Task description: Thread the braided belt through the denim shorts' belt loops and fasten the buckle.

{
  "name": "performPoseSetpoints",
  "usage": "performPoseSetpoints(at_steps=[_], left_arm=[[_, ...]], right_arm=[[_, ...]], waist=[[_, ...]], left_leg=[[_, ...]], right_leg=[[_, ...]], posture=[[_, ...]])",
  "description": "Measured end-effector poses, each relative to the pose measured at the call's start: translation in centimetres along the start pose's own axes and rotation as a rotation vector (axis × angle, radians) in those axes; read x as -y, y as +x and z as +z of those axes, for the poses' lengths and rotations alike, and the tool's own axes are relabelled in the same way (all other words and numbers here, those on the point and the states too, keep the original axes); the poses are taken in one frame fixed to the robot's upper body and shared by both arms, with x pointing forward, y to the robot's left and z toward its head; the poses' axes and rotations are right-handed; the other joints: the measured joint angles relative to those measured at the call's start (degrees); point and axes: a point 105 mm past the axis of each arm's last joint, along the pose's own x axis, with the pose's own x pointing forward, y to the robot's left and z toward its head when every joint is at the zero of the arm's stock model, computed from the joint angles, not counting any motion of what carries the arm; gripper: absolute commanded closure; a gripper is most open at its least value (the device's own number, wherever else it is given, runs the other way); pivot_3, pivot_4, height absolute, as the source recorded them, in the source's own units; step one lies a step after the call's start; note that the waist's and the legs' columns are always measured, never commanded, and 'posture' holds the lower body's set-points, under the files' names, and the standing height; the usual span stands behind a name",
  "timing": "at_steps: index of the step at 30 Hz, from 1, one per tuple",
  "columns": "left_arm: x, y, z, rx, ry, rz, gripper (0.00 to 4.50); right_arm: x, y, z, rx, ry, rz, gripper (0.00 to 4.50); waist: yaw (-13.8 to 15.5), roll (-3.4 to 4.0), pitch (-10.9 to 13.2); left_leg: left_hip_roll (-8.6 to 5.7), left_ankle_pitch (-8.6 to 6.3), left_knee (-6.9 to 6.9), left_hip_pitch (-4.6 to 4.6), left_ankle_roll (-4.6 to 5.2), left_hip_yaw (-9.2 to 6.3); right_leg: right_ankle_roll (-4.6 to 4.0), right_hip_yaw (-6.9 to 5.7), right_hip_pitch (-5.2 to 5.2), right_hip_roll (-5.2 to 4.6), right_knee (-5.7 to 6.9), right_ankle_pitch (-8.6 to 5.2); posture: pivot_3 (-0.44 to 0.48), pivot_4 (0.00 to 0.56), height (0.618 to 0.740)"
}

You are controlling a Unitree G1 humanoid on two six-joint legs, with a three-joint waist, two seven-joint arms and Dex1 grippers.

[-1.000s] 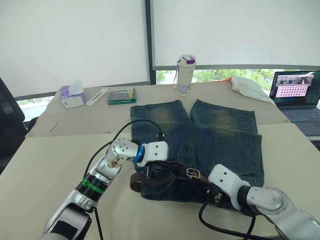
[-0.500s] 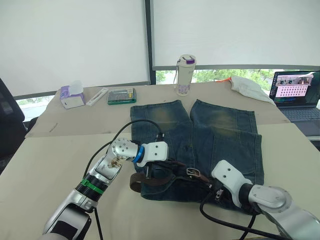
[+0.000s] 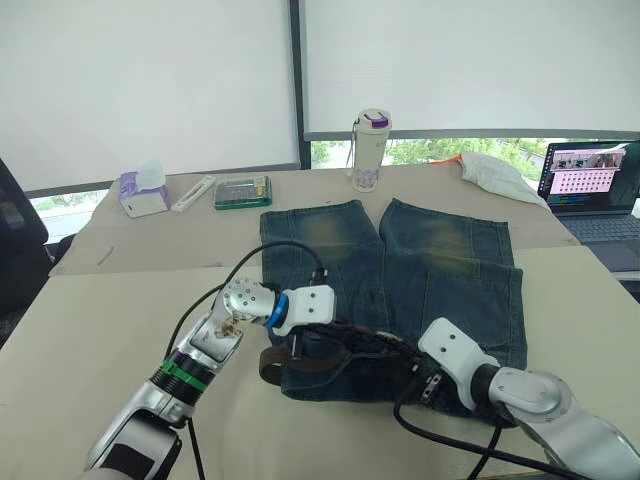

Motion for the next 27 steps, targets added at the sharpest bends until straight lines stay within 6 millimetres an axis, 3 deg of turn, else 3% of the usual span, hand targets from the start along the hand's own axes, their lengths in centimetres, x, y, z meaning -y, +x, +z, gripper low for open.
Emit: performPoseSetpoints(at_steps=[9, 16, 27], left_arm=[[0.0, 0.6, 0.3, 0.007, -0.001, 0.036, 4.5], [-0.8, 2.4, 0.9, 0.008, -0.036, 0.126, 4.5], [-1.9, 3.3, 1.7, 0.015, -0.08, 0.197, 4.5]], right_arm=[[0.0, -0.2, 0.4, 0.03, 0.12, -0.019, 4.45], [0.0, -0.3, 1.4, 0.061, 0.128, -0.03, 4.45], [0.4, 0.0, 2.3, 0.08, 0.15, -0.055, 4.45]], waist=[[-0.12, 0.03, -0.02], [-0.19, 0.03, -0.02], [-0.25, 0.03, -0.02]], left_leg=[[-0.01, 0.0, -0.01, 0.0, 0.0, -0.02], [0.0, 0.0, -0.01, -0.01, 0.0, -0.01], [0.0, 0.0, -0.01, 0.0, 0.0, -0.01]], right_leg=[[0.0, 0.0, 0.0, 0.0, 0.02, 0.0], [0.0, 0.0, -0.01, 0.01, 0.07, 0.0], [0.0, 0.0, -0.02, 0.01, 0.08, 0.0]], posture=[[0.0, 0.15, 0.74], [0.0, 0.15, 0.74], [0.0, 0.15, 0.74]])
